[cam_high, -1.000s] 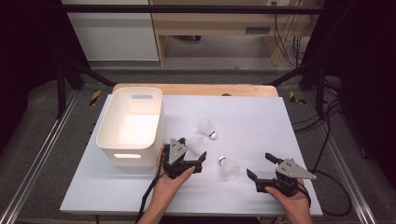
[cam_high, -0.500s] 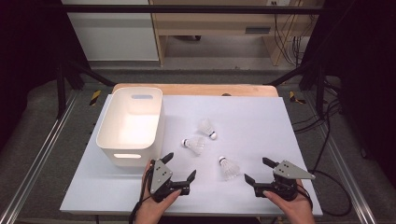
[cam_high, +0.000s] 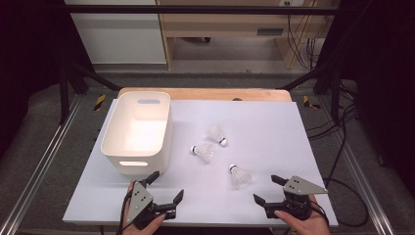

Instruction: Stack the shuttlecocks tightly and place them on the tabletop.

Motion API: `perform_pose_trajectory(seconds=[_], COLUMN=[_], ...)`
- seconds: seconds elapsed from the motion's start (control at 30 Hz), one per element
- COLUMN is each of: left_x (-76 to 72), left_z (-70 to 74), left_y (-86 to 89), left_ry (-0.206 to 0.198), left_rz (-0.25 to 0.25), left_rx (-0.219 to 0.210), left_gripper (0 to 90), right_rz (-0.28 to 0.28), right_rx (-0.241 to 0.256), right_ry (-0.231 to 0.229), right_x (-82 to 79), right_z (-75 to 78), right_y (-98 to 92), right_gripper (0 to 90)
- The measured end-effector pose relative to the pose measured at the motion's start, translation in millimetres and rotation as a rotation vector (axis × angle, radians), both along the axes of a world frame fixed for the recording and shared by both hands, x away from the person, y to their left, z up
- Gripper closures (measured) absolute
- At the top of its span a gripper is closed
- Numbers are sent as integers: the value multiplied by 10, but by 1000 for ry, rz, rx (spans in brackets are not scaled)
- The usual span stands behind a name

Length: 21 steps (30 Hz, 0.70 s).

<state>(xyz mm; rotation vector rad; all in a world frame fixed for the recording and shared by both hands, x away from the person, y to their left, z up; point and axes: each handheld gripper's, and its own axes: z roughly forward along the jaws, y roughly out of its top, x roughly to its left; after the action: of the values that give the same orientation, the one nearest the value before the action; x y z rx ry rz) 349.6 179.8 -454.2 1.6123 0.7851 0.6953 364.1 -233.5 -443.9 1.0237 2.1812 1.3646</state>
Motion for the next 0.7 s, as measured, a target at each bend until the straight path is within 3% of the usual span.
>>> perform_pose_trajectory(seconds=[0.1, 0.23, 0.47, 0.63, 0.7], left_x=[-77, -82, -46, -37, -28], left_z=[50, 82, 78, 47, 27], left_y=[175, 321, 597, 769, 807], left_ry=[-55, -78, -100, -106, -105], left_rz=[34, 74, 132, 176, 179], left_rx=[-23, -53, -57, -89, -81], left_gripper=[40, 40, 35, 30, 26], right_rz=[8, 21, 53, 73, 76], right_rx=[-10, -31, -49, -83, -97], right_ry=[12, 39, 81, 113, 123], right_x=[-12, -24, -43, -62, -53], right_z=[-1, -27, -103, -173, -201], right_y=[57, 142, 294, 424, 465], right_gripper=[110, 132, 163, 170, 172])
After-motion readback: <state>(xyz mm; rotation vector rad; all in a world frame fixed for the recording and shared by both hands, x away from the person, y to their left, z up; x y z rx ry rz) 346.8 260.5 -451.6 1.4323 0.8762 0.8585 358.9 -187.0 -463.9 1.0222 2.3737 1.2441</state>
